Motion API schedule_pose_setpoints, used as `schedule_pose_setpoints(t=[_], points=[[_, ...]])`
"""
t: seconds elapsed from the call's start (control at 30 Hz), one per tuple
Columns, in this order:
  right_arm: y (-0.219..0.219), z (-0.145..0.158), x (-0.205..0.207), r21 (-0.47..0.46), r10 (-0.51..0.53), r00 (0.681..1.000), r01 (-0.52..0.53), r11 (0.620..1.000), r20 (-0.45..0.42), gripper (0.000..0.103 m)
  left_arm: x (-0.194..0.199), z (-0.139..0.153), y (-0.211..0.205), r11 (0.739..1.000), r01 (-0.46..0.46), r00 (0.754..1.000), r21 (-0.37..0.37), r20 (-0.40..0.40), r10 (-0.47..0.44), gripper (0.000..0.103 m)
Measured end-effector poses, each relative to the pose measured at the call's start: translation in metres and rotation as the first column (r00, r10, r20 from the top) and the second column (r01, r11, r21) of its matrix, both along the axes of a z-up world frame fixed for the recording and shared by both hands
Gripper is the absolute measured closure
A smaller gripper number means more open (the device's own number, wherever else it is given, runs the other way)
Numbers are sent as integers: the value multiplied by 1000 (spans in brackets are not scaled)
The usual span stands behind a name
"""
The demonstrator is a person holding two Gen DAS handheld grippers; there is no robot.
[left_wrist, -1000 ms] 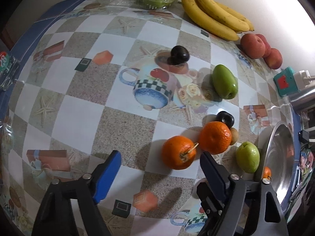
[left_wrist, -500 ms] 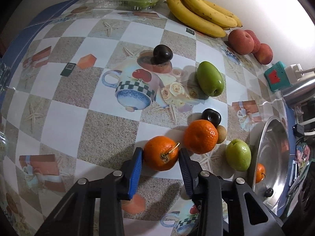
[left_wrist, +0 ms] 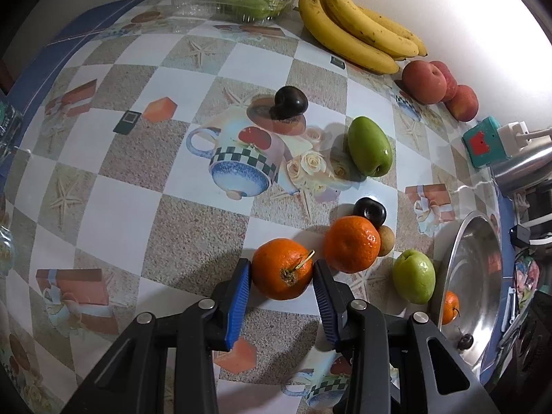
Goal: Organize fruits
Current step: 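Grasp a second orange with the left gripper while the right grasps a brown kiwi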
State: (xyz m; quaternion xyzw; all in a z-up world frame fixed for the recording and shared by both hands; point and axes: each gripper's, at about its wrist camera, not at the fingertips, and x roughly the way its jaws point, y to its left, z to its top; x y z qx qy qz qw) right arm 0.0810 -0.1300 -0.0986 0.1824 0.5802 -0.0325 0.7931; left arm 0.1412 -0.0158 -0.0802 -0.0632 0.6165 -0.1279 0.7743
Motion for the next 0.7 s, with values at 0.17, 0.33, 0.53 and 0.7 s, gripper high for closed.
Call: schedule_pose_setpoints(t=[0.17, 0.33, 0.53, 0.7], points=[[-3, 9, -5, 10, -7, 1000, 6, 1000, 26, 76, -2, 10, 5, 1000, -14, 1000, -4, 19, 14, 63], [-8, 23, -9, 25, -20, 998, 18, 1000, 65, 76, -3, 22, 10, 1000, -26, 999, -12, 48, 26, 63], [-18, 38, -16, 20, -51, 995, 49, 999, 85, 76, -5, 40, 10, 999, -29, 996, -12, 87, 30, 63], [-31, 45, -22, 24, -101, 990, 99, 995, 96, 76, -6, 48, 8, 999, -32, 994, -21, 103, 34, 64]])
